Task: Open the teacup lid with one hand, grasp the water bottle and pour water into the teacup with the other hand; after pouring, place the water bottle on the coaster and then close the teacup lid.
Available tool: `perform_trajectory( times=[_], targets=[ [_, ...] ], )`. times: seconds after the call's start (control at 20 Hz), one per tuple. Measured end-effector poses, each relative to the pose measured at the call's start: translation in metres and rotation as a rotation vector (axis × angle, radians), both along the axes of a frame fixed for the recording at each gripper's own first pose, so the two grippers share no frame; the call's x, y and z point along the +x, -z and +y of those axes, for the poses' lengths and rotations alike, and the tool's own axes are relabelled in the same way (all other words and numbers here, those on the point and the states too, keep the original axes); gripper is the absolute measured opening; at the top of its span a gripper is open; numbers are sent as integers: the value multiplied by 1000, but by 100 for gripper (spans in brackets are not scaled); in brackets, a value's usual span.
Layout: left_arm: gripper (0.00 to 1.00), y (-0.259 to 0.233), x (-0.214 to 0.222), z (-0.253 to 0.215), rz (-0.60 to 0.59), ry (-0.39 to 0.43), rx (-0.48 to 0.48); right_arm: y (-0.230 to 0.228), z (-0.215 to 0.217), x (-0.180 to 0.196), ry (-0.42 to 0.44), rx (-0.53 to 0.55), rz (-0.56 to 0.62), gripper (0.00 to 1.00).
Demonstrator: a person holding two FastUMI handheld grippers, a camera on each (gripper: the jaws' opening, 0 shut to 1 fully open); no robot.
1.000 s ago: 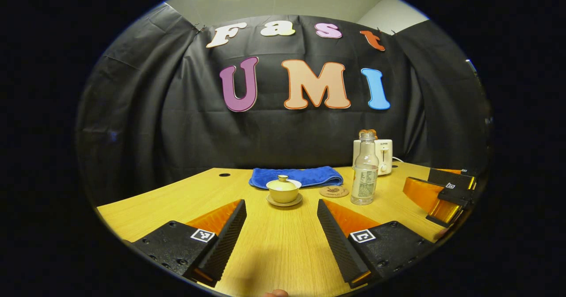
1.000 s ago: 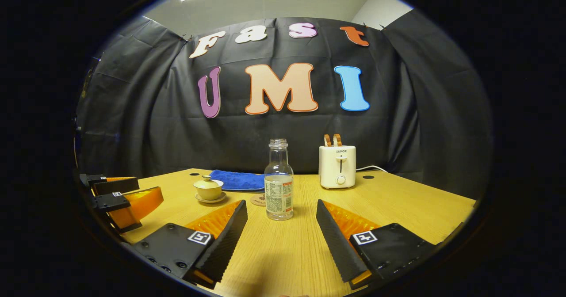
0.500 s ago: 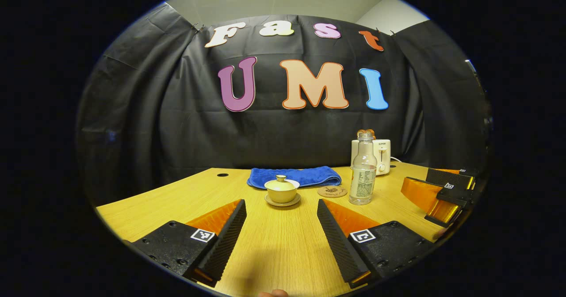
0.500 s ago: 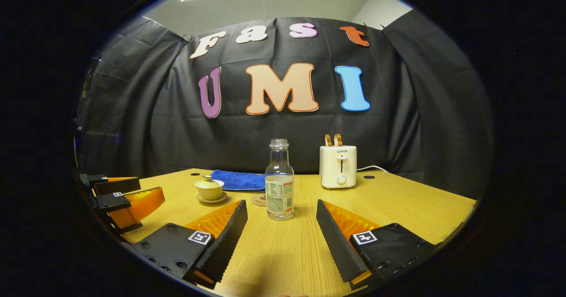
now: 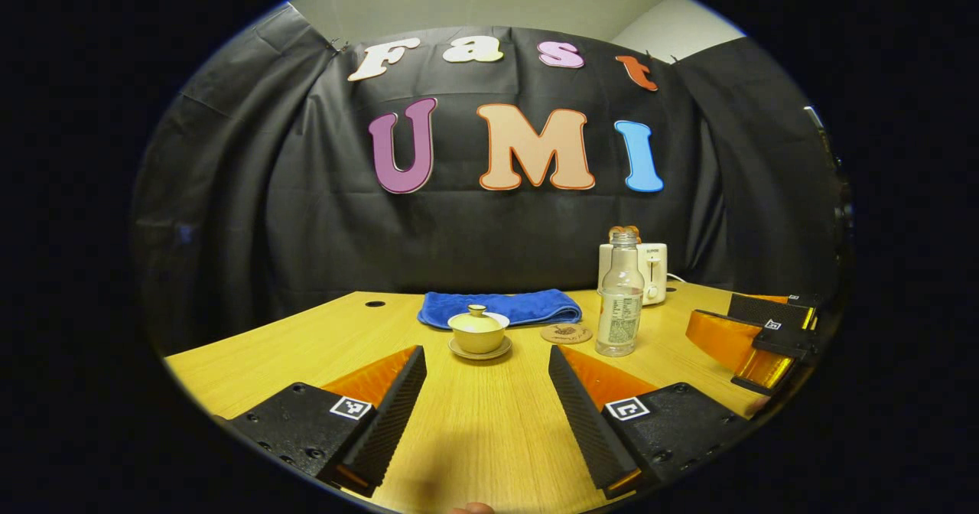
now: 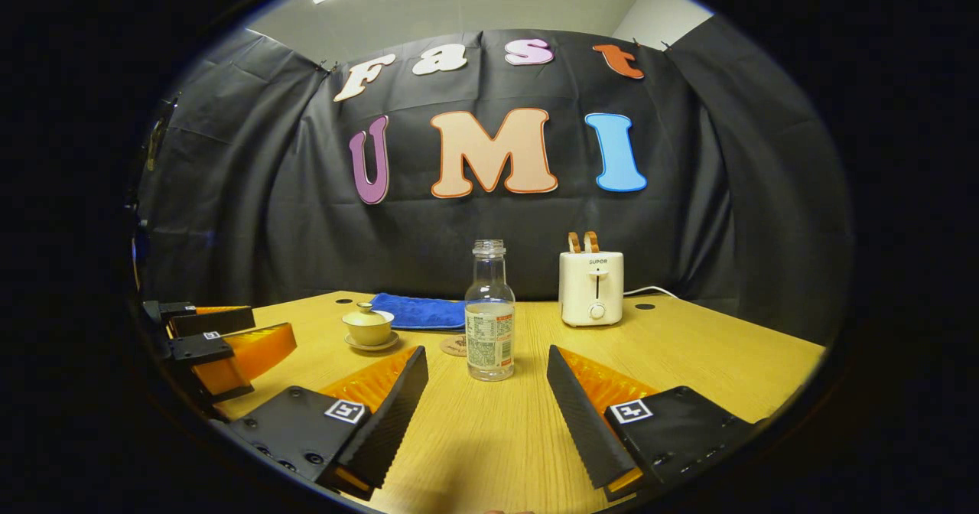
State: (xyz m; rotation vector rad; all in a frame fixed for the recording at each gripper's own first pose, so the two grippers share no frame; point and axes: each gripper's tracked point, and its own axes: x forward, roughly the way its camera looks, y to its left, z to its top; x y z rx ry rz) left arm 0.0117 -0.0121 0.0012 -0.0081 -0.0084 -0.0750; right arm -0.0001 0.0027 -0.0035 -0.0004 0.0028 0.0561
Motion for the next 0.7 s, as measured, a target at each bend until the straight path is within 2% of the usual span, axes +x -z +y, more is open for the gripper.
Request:
perform_trajectory(
  times=[0.2, 0.4, 0.7],
  targets=[
    [94, 1, 33, 2, 5, 26, 3, 1, -1, -1, 6, 0, 0, 98],
    [94, 4, 88, 12, 15, 15, 9, 0, -2, 0, 26, 2, -1, 99],
    [94, 17, 160, 18, 91, -25, 97, -4, -7, 0, 100, 6, -1, 99]
  ],
)
